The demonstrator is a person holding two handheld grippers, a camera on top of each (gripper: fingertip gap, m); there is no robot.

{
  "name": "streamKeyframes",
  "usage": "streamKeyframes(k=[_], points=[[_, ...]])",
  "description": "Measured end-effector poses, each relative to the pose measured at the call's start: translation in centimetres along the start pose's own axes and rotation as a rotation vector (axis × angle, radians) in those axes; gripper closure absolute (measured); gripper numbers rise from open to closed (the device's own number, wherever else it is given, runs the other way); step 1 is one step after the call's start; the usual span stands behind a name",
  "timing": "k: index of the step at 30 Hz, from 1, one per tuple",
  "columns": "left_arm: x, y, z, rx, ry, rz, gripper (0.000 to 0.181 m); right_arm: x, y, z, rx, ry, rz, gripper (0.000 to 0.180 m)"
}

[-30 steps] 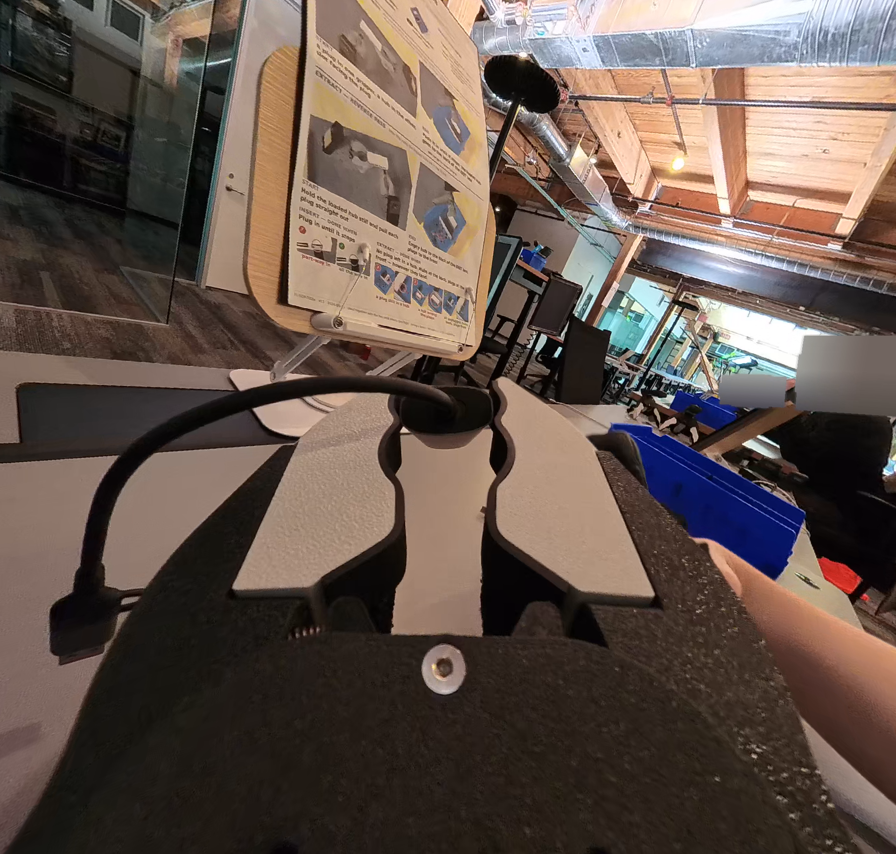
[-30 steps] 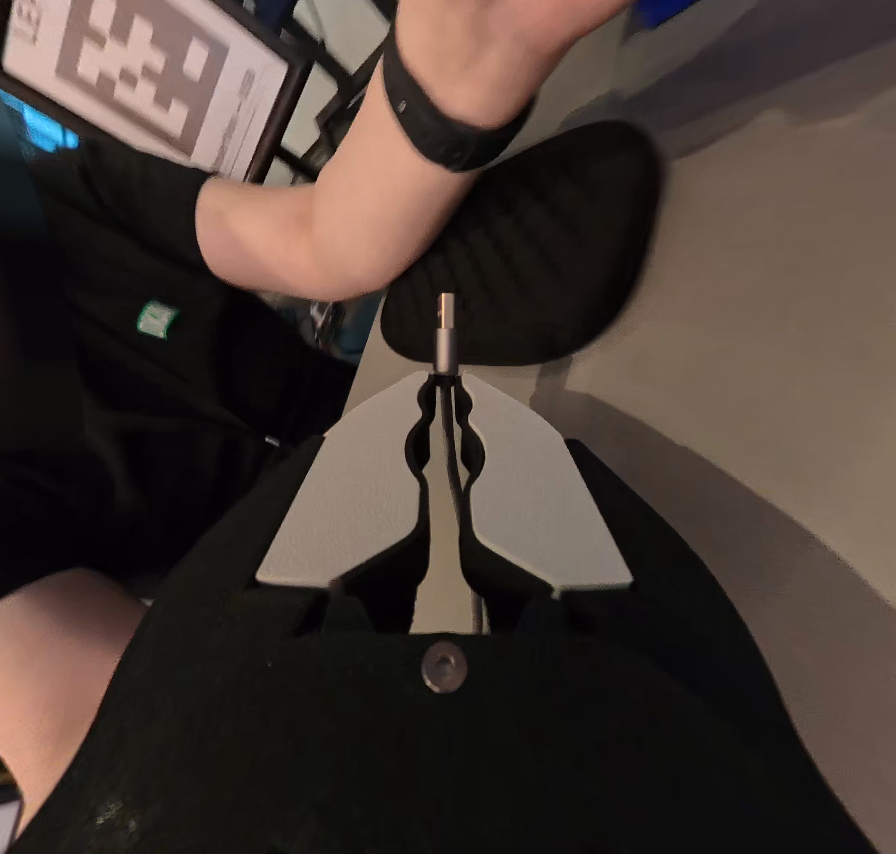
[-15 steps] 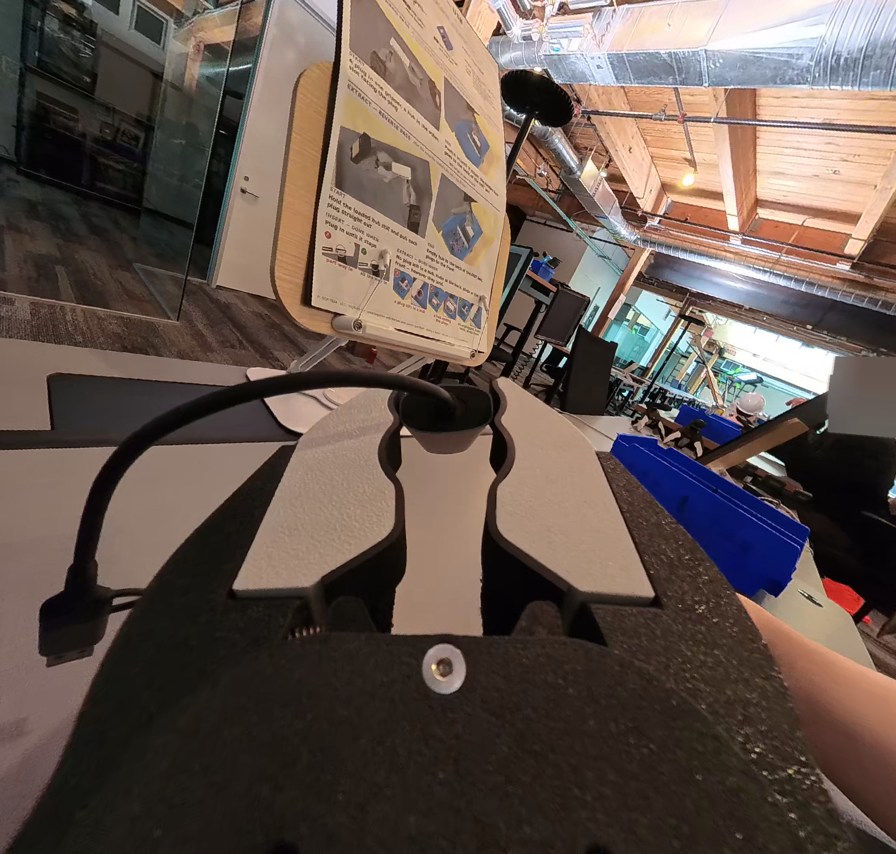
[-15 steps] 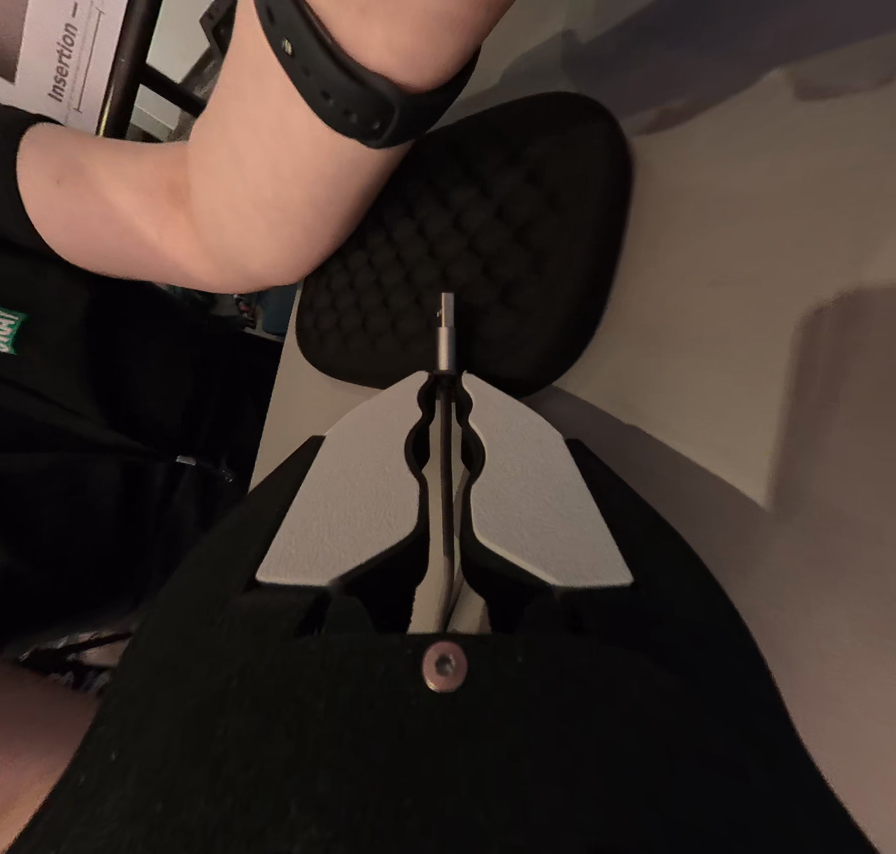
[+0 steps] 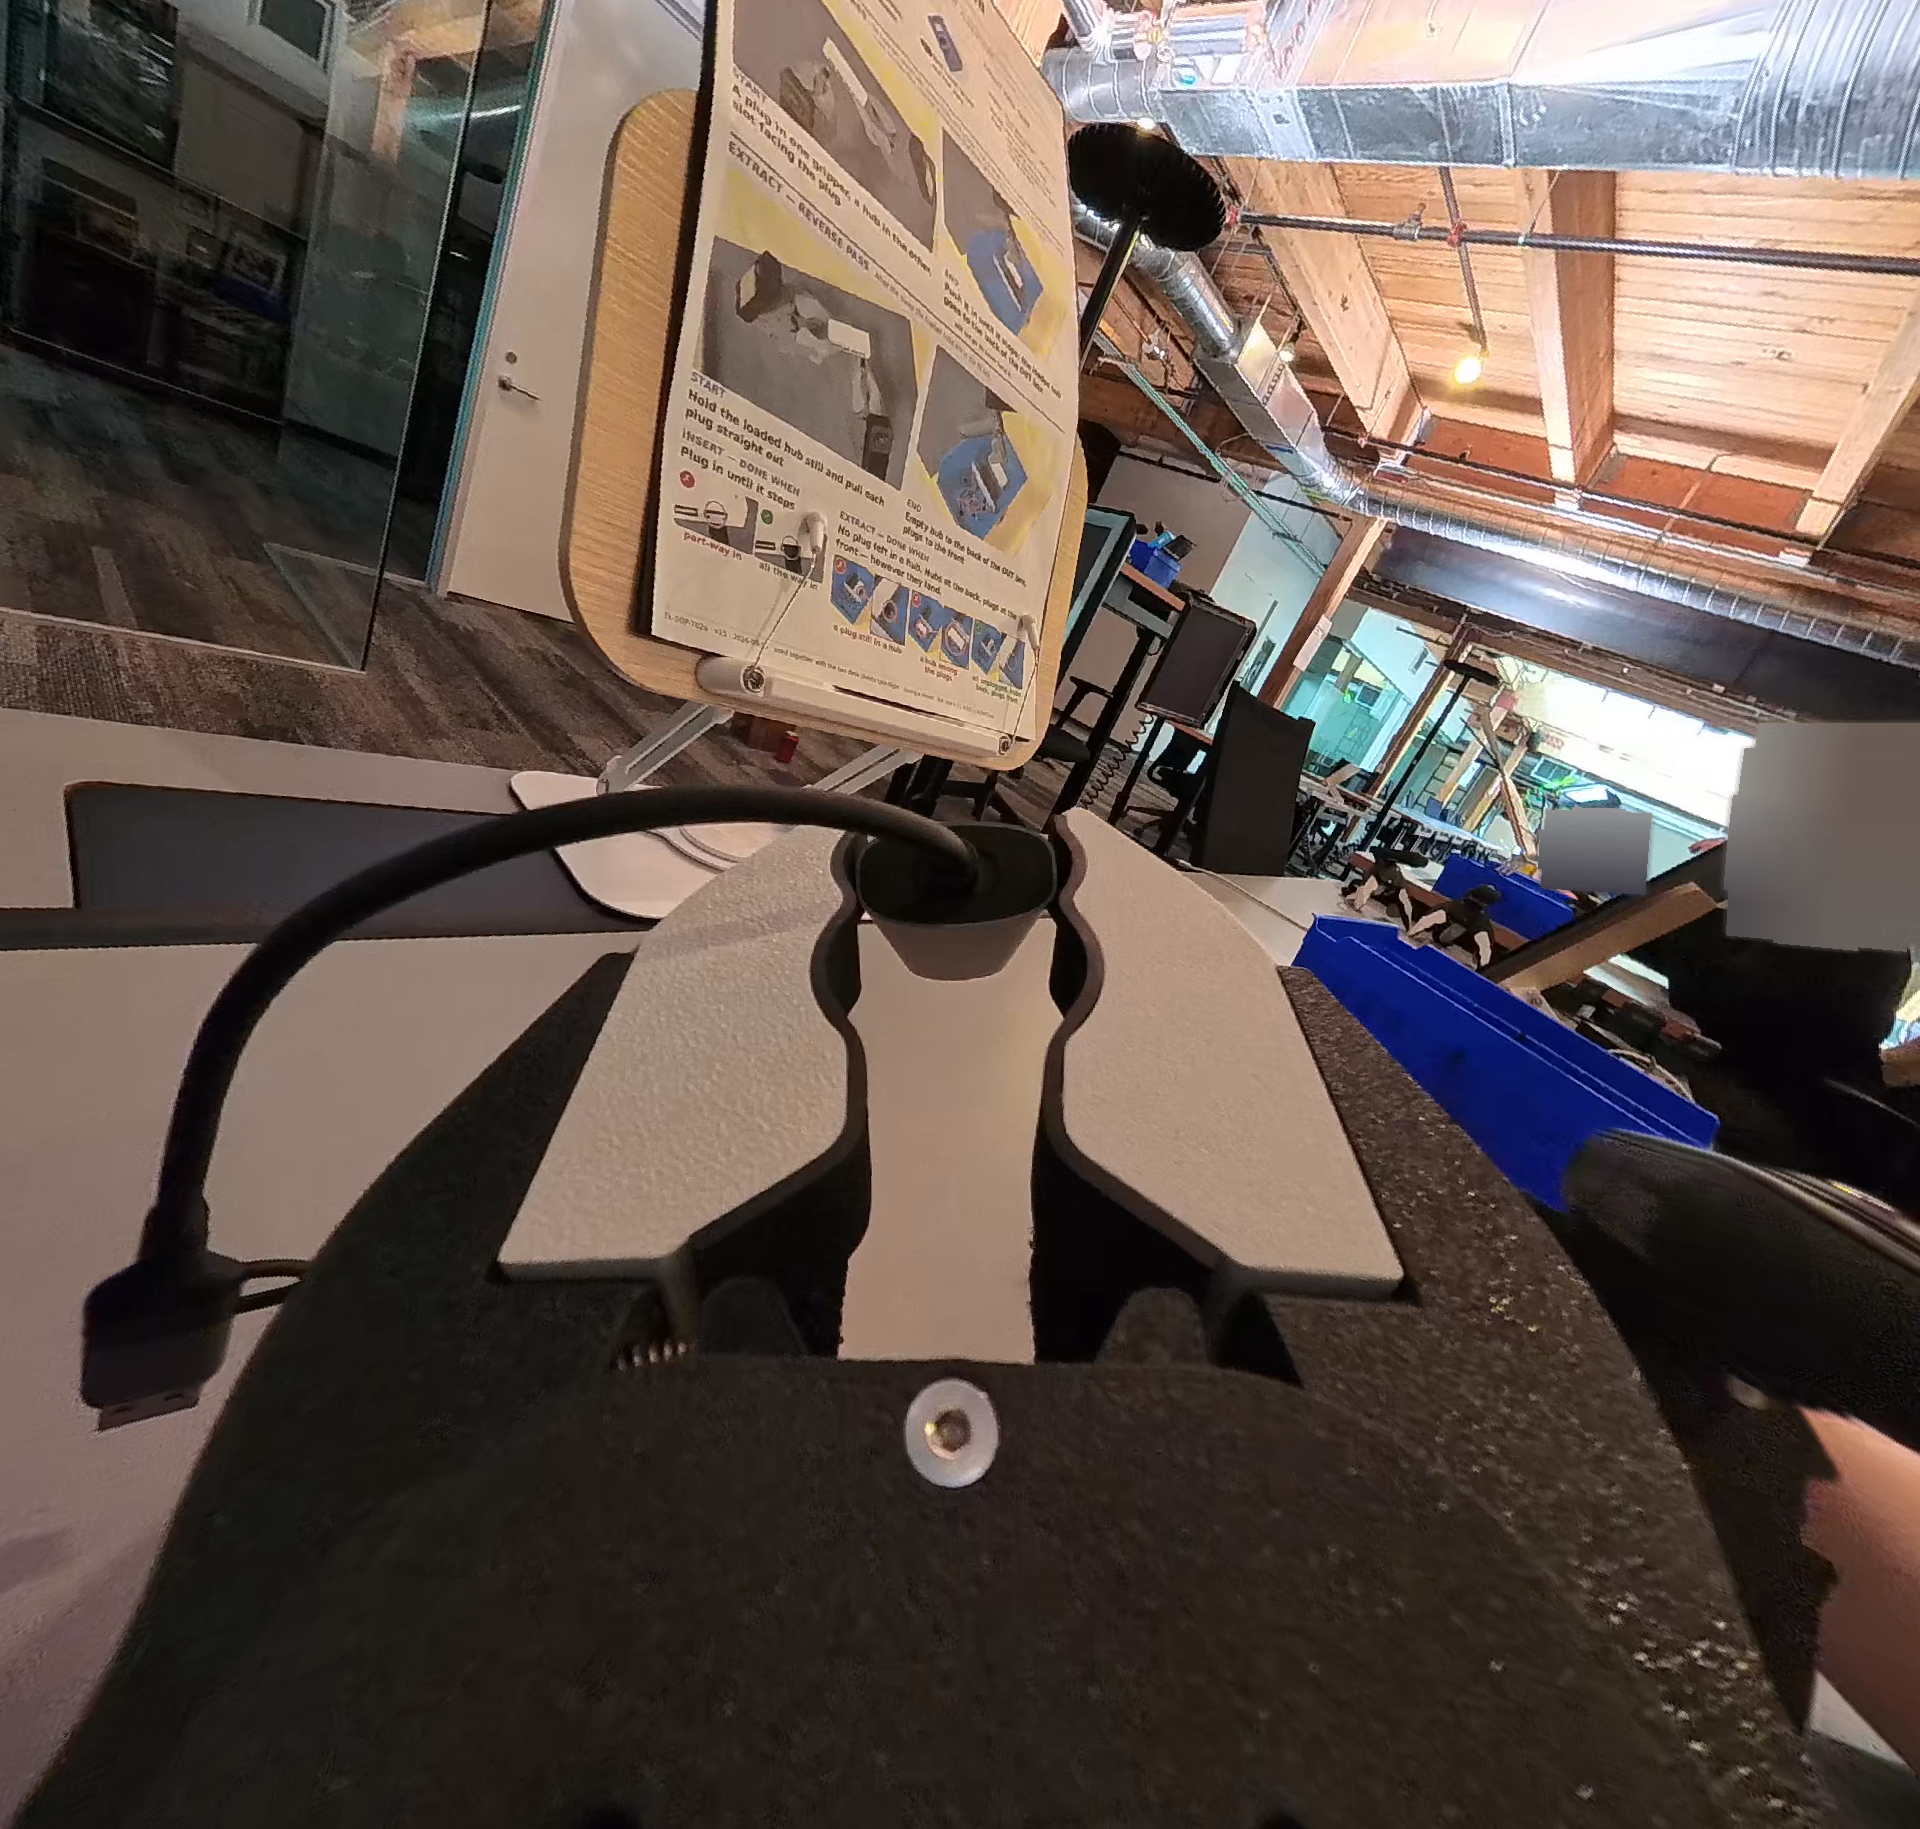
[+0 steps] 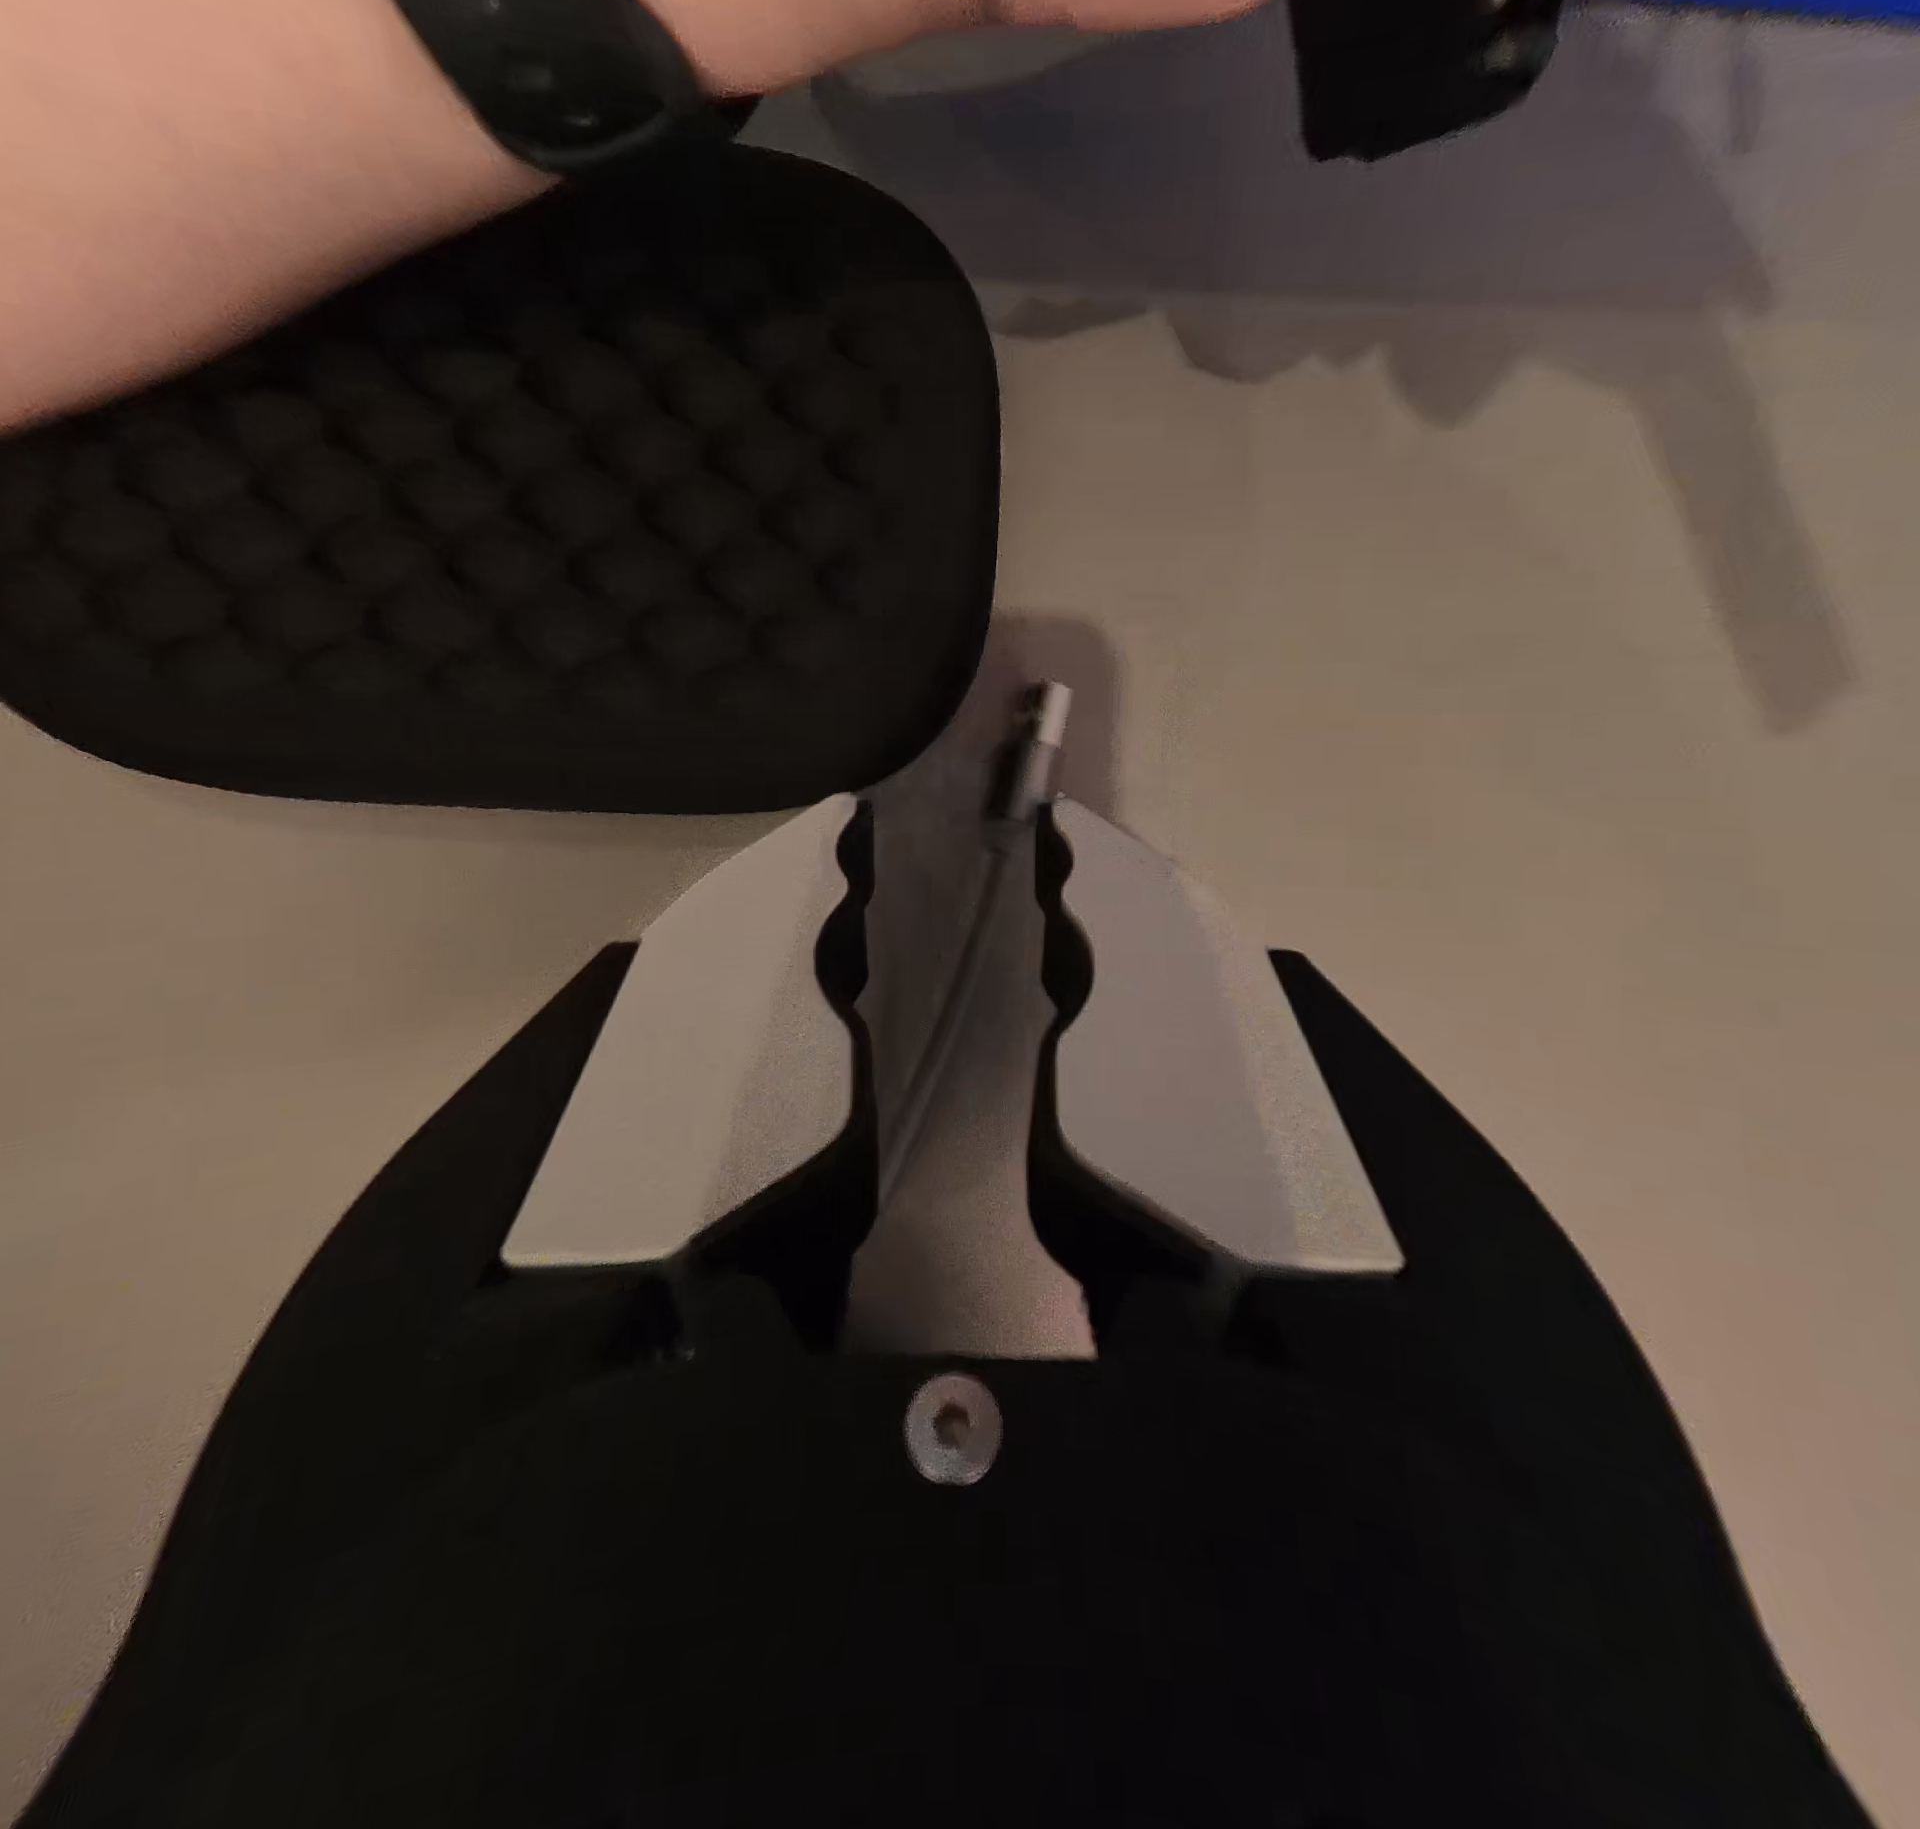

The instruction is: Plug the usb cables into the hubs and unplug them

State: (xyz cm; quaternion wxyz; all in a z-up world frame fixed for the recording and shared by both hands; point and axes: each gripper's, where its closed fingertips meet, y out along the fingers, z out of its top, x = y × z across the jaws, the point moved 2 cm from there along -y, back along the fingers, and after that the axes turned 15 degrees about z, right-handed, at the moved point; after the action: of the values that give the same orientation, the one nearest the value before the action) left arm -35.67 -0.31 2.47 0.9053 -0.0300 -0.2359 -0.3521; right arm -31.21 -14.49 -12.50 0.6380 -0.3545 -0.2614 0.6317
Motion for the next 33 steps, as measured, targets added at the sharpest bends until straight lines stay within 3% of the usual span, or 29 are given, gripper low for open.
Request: streamKeyframes(k=[5,10,16,19,23,29,33], points=[[0.0,-0.1,0.2,0.005,-0.009,-0.003,0.148,-0.6,-1.1,0.4,-0.037,-0.067,-0.310,0.154],[0.1,-0.1,0.2,0.005,-0.009,-0.005,0.148,1.6,-3.7,-2.4,-0.114,0.137,-0.542,0.159],[0.1,0.0,0.0,-0.001,-0.001,0.005,0.148,4.4,-8.8,-5.7,0.080,0.658,-0.578,0.157],[-0.1,0.0,-0.1,-0.008,0.009,0.019,0.148,4.4,-9.4,-4.5,0.094,0.669,-0.618,0.158],[0.0,0.0,-0.1,-0.007,-0.006,0.012,0.148,3.8,-6.5,-3.7,-0.006,0.605,-0.629,0.157],[0.3,-0.1,0.1,0.002,-0.018,-0.006,0.148,4.7,-4.1,-6.3,-0.057,0.698,-0.658,0.153],[0.3,-0.1,0.1,0.001,-0.021,-0.008,0.148,5.3,-4.6,-6.9,-0.088,0.688,-0.711,0.163]])
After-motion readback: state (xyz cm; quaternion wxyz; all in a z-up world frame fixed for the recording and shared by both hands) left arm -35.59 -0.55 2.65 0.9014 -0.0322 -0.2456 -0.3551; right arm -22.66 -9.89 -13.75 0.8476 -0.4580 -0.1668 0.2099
